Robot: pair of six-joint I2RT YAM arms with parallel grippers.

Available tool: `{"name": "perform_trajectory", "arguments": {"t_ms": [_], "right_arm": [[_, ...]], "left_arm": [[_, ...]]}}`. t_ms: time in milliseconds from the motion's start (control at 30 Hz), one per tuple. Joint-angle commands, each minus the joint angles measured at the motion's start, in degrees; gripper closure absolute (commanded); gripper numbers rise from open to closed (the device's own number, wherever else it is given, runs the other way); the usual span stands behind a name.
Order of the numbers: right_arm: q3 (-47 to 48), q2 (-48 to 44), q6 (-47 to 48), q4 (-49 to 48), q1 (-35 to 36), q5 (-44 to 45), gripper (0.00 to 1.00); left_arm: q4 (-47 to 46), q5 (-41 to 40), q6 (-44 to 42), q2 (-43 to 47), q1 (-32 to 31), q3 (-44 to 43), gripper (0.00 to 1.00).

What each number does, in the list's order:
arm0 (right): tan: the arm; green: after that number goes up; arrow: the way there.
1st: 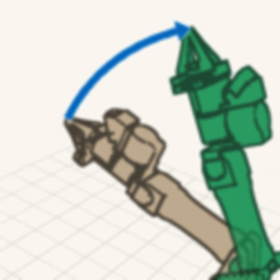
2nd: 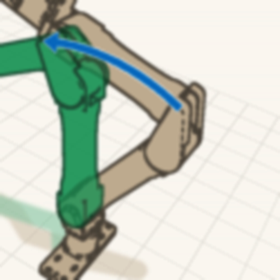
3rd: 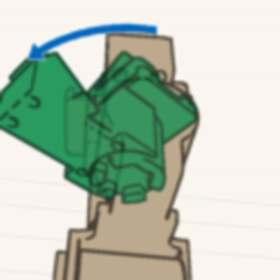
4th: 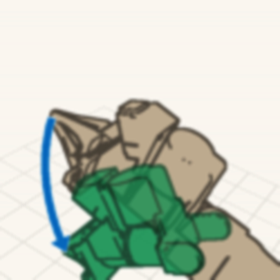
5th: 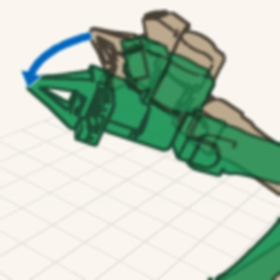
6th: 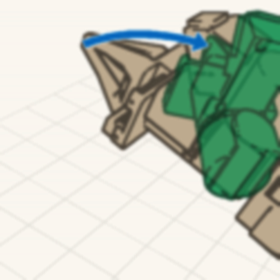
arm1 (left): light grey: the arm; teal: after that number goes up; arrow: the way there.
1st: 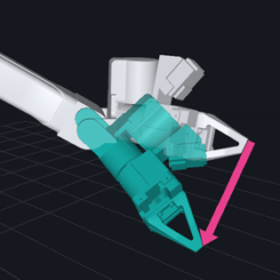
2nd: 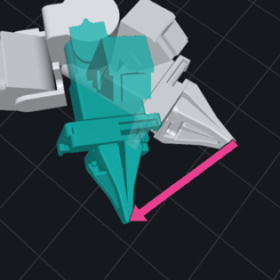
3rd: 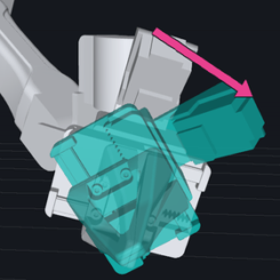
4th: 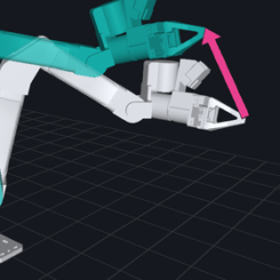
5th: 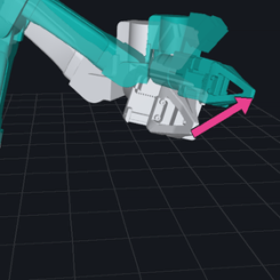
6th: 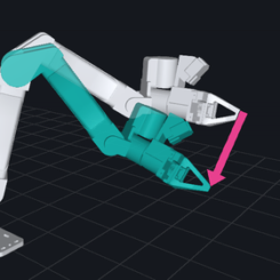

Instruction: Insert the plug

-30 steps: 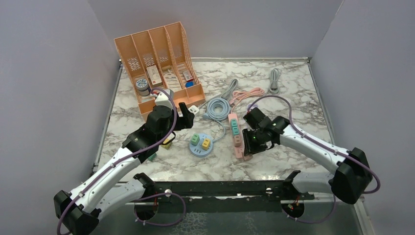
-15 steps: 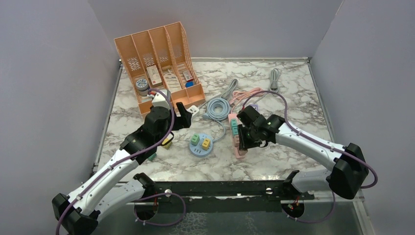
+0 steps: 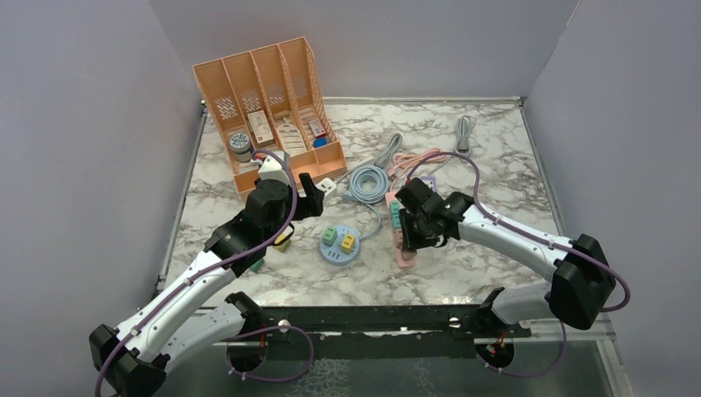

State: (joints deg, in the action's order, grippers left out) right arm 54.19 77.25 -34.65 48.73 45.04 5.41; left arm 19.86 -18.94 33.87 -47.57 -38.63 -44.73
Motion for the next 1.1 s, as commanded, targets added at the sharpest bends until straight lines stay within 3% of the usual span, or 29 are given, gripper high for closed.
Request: {"name": "perform_trajectory", "arguments": {"t_ms": [0,567,833,1067], "right_arm": [[2.01,1.53,-0.85,-0.93,0.14,1.22,0.99],[2.90,6.07,-2.97,2.10,0.29,3.04,0.99],[5.73,9.29,-7.60,4.09,5.14,7.47,0.99],[3.03,12.63,-11.33,2.81,7.14,11.92,0.99]], "left_arm": [[0.08,-1.62,-0.64,0.59,-0.04,-0.47,0.21],[-0.01,-2.04,-1.06,0.26,-0.04,-0.40,0.21],[-0.52,-6.73,-6.66,0.27,-0.04,-4.84,0.20],[-0.82,-5.90,-5.96,-0.06,-0.05,-5.63,0.20]]}}
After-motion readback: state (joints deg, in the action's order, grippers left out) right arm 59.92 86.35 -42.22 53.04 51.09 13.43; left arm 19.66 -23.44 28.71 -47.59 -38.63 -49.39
